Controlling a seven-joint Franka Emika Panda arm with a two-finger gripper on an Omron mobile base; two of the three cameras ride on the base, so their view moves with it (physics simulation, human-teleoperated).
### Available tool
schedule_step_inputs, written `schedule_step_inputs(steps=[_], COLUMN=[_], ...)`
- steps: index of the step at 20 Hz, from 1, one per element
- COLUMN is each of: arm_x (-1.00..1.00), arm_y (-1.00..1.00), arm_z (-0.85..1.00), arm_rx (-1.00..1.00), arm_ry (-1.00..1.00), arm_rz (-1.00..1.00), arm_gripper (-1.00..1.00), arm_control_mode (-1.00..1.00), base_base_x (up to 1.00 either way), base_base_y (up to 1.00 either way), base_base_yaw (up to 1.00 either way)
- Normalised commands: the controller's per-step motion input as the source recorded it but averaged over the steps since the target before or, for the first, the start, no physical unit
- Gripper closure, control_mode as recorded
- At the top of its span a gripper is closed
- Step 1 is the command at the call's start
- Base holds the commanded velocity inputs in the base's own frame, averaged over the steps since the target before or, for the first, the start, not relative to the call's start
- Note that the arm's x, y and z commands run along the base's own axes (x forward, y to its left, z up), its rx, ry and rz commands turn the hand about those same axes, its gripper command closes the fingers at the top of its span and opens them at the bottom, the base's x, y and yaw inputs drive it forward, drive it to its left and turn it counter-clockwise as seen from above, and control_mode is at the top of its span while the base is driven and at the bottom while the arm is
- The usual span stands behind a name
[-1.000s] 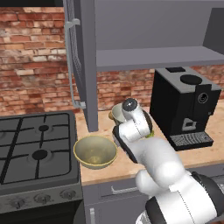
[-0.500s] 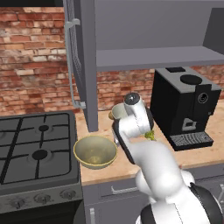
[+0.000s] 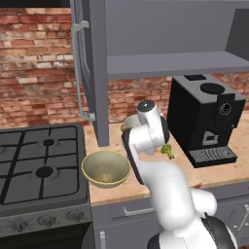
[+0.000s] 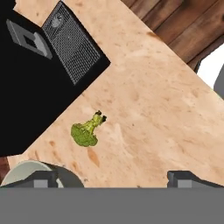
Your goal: Pick both bowls and place them on the counter. Then place the cake in one bowl and place the broccoli in the other bowl.
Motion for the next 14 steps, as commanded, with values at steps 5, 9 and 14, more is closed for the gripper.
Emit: schedule_step_inputs(steps=[5, 9, 14], arm_x=[-0.17, -0.17, -0.16], arm_y=[0.23, 0.18, 0.02], arm_z=[0.0, 0.16, 0.26], arm_rx=[0.13, 0.16, 0.19], arm_ry=[-0.06, -0.19, -0.24], arm_rz=[-0.44, -0.41, -0.33], arm_gripper=[-1.0, -1.0, -1.0], arm_control_mode=[-1.0, -1.0, -1.0], base_base_x=[0.0, 0.0, 0.0], base_base_y=[0.0, 0.0, 0.0], base_base_yaw=[0.0, 0.0, 0.0])
